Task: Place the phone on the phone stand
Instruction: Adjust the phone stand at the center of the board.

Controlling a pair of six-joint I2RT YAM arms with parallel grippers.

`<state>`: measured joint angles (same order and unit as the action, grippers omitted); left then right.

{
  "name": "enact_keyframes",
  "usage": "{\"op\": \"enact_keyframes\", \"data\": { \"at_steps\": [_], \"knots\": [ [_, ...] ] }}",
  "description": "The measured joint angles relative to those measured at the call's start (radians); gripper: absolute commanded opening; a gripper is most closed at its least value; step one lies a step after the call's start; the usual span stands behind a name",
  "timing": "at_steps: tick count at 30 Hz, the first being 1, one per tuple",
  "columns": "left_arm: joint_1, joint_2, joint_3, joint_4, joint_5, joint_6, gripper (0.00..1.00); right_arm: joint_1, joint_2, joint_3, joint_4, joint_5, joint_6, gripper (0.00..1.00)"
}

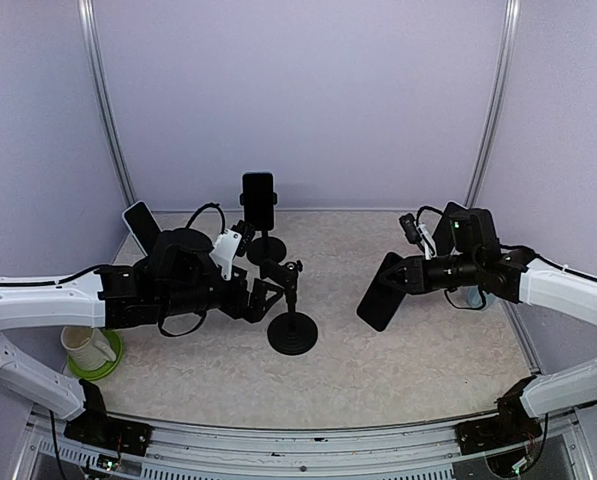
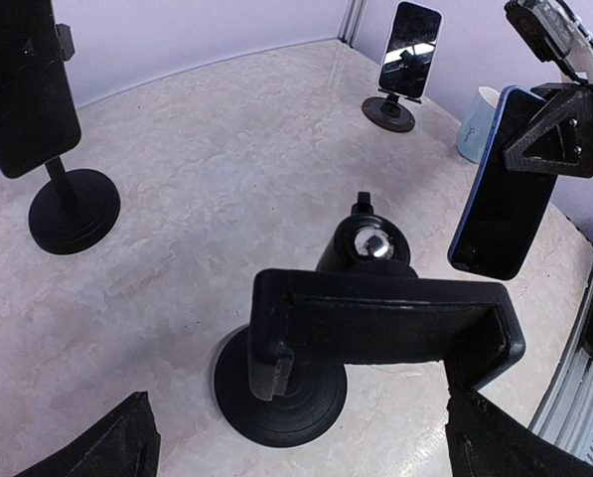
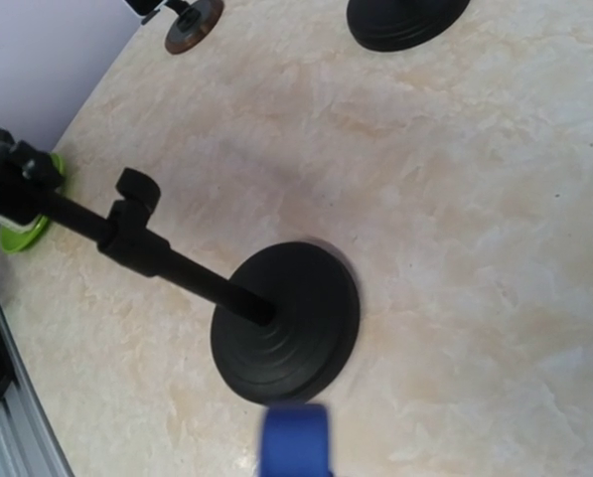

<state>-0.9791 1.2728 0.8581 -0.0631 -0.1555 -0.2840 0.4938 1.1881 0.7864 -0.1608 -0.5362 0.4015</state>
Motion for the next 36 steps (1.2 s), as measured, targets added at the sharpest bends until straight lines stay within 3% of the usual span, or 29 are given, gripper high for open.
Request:
{"op": "enact_keyframes", "data": {
  "at_steps": [24,31,36],
  "knots": [
    [-0.067,0.103,0.095,-0.032,-0.115,-0.034,0.99,0.0,0.028,0.011,0.006,-0.032,0.0,0.0],
    [-0.051,0.019,0.087,-0.039,-0.089,-0.031,0.99,0.0,0.055,0.137,-0.077,-0.098,-0.094,0.0],
    [0.033,-0.093,0.047,-0.034,0.005,-0.019,0.99,0.0,0.064,0.269,-0.142,-0.163,-0.189,0.0]
  ]
}}
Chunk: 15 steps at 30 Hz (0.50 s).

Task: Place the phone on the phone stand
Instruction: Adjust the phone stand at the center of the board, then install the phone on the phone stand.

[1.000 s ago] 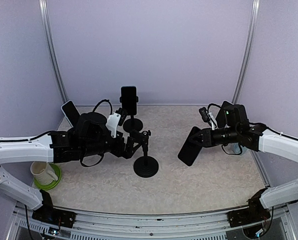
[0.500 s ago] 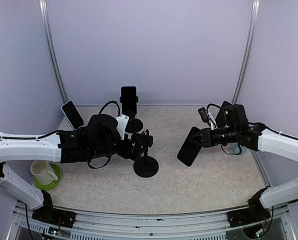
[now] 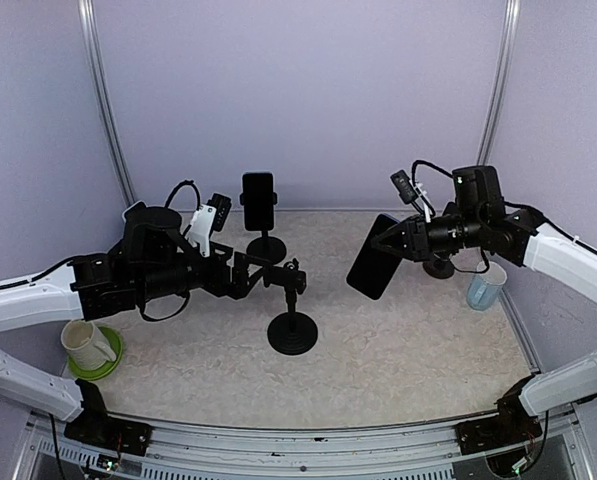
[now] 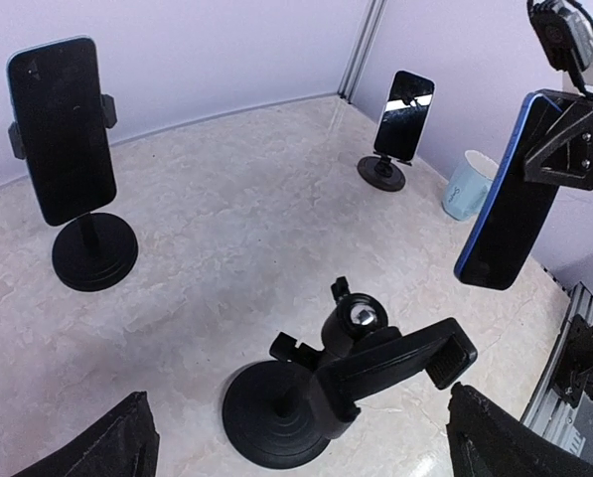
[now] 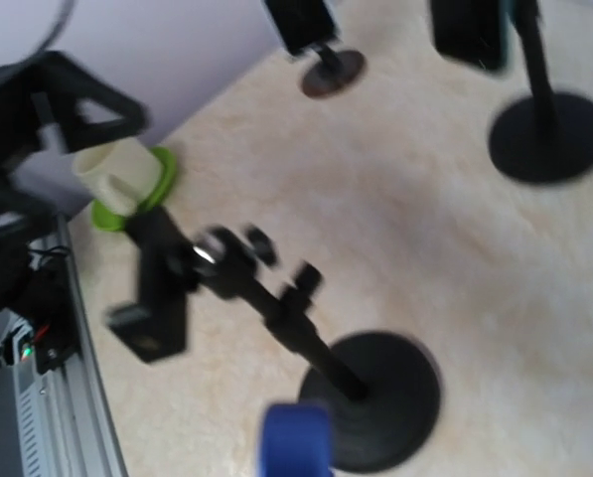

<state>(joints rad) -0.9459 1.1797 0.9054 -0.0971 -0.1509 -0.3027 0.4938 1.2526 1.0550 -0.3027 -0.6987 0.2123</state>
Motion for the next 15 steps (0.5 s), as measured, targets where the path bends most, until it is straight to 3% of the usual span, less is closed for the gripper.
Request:
{"op": "enact_keyframes", "data": {
  "at_steps": [7,15],
  "knots": [
    [0.106,-0.036,-0.06,0.018,0.169,0.029,0.98,0.012,0.029,0.153,-0.096,-0.058,-0.112,0.0],
    [0.142,-0.031,-0.112,0.086,0.346,0.077,0.85,0.074,0.072,0.303,-0.167,-0.096,-0.196,0.0]
  ]
}}
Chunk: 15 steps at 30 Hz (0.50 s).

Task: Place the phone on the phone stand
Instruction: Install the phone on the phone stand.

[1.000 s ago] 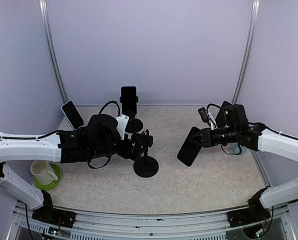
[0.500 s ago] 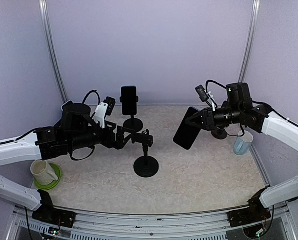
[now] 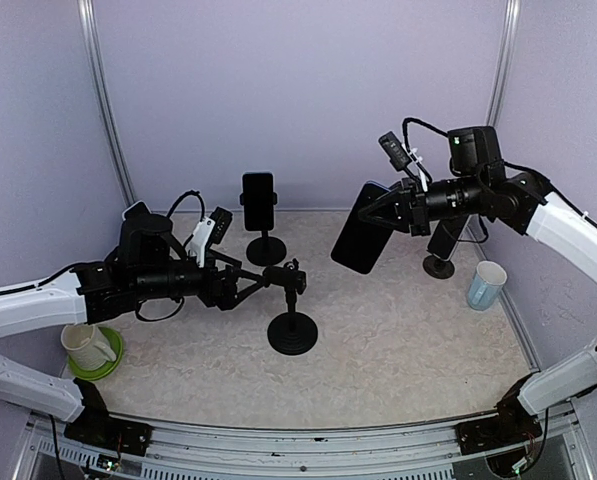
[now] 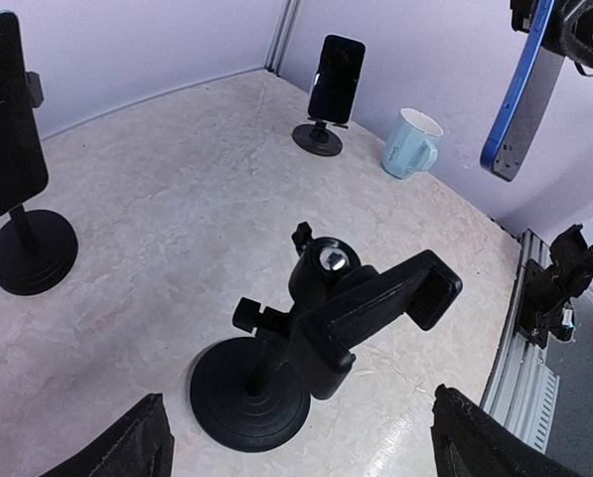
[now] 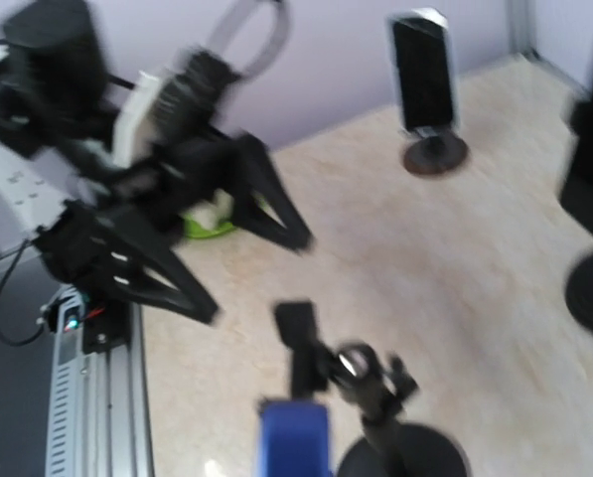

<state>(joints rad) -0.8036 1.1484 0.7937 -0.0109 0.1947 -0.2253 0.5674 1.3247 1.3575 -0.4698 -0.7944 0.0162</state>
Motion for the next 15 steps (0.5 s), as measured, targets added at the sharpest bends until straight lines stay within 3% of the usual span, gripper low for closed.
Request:
{"op": "enact_keyframes", "data": {
  "at_steps": [7,15],
  "knots": [
    [0.023,0.032,-0.042,0.113,0.102,0.04,0.81,0.092,0.059,0.137,-0.043,-0.013,-0.08,0.0],
    [0.03,0.071,-0.092,0.261,0.199,0.082,0.81,0.12,0.077,0.14,-0.078,-0.013,-0.118,0.0]
  ]
}}
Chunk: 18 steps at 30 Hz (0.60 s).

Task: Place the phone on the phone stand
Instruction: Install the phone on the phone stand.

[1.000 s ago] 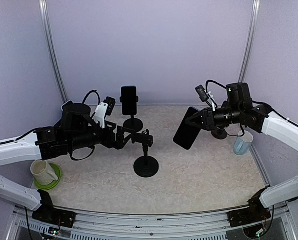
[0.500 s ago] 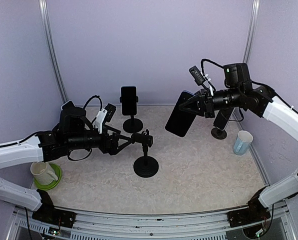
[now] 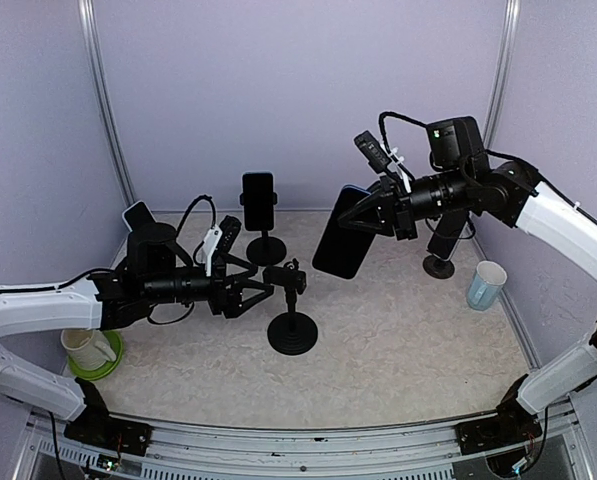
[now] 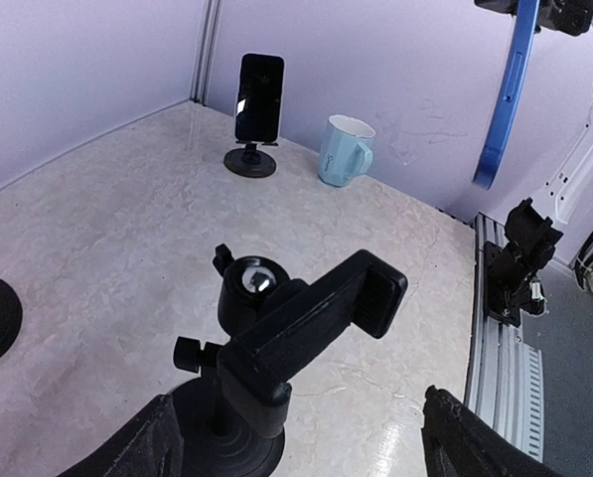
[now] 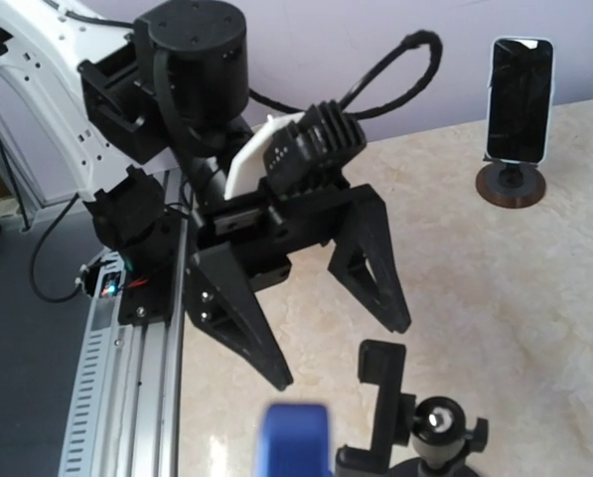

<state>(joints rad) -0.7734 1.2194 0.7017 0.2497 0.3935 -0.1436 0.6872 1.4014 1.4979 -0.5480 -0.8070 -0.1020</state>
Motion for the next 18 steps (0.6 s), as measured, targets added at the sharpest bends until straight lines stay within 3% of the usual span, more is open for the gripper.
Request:
{"op": "enact_keyframes", "data": {
  "at_steps": [18],
  "knots": [
    [0.126,0.107,0.001,0.17,0.23,0.04,0.72,0.08,0.002,-0.003,-0.039,-0.027,-0.09,0.0]
  ]
}}
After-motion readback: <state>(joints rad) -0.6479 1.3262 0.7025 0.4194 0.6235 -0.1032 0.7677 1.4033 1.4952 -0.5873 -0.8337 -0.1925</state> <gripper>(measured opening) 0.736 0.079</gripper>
